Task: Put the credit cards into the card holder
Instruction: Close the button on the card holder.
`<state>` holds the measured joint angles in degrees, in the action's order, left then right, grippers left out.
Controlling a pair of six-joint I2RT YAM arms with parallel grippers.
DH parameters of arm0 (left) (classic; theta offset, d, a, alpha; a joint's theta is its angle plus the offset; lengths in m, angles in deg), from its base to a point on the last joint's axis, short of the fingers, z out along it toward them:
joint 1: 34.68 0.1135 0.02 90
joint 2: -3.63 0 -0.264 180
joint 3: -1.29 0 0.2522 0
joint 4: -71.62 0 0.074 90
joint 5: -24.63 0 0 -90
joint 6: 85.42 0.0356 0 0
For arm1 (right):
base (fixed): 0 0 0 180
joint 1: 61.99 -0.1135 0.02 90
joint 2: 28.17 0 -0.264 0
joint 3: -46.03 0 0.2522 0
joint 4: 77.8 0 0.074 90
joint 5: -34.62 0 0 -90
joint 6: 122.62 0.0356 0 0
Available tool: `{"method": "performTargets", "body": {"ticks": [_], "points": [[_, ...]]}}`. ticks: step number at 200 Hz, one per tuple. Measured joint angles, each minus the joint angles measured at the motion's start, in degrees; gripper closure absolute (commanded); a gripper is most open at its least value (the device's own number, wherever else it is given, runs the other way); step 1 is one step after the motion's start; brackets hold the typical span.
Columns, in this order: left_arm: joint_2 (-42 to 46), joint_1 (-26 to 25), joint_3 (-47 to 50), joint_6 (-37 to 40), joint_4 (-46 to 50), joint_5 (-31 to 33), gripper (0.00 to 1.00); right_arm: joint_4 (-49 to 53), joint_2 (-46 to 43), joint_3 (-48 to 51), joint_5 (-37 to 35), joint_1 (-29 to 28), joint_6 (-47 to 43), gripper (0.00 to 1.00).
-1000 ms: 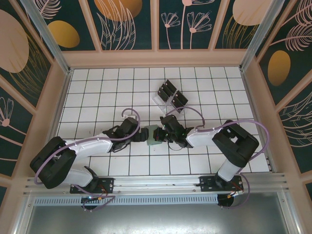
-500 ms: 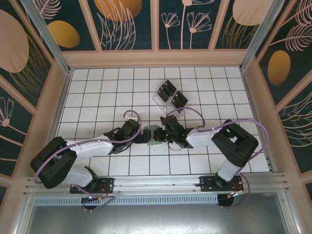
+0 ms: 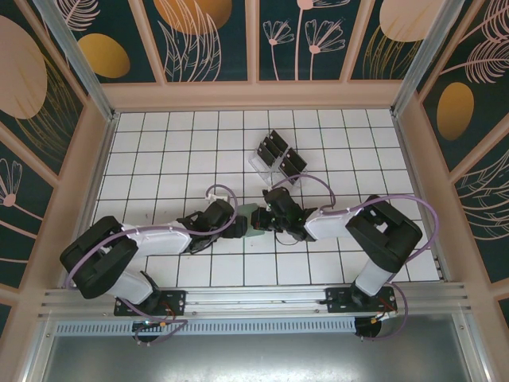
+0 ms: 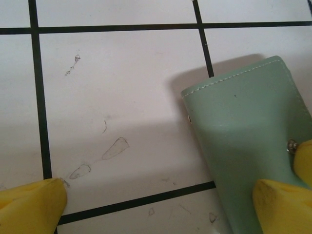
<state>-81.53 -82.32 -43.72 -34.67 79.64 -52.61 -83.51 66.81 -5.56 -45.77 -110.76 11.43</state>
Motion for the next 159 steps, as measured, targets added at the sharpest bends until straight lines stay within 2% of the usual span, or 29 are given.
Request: {"method": "performTargets", "body": {"ticks": [33, 73, 89, 159], "points": [[-2.32, -1.29, -2.19, -0.44, 2.21, 3.1, 0.01, 1.62, -5.09, 0.11, -0.22, 1.6, -0.04, 0.98], [-3.74, -2.25, -3.96, -1.16, 4.35, 5.38, 0.02, 6.97, -12.55, -0.42, -2.51, 3.78, -1.4, 0.74], [-3.93, -2.34, -4.2, -1.38, 4.52, 5.73, 0.01, 9.55, -13.25, -0.81, -3.89, 4.37, -2.14, 0.7], [-4.0, -2.36, -4.24, -1.49, 4.52, 5.81, 0.02, 17.64, -10.8, -2.36, -8.09, 4.85, -6.21, 0.69]]}}
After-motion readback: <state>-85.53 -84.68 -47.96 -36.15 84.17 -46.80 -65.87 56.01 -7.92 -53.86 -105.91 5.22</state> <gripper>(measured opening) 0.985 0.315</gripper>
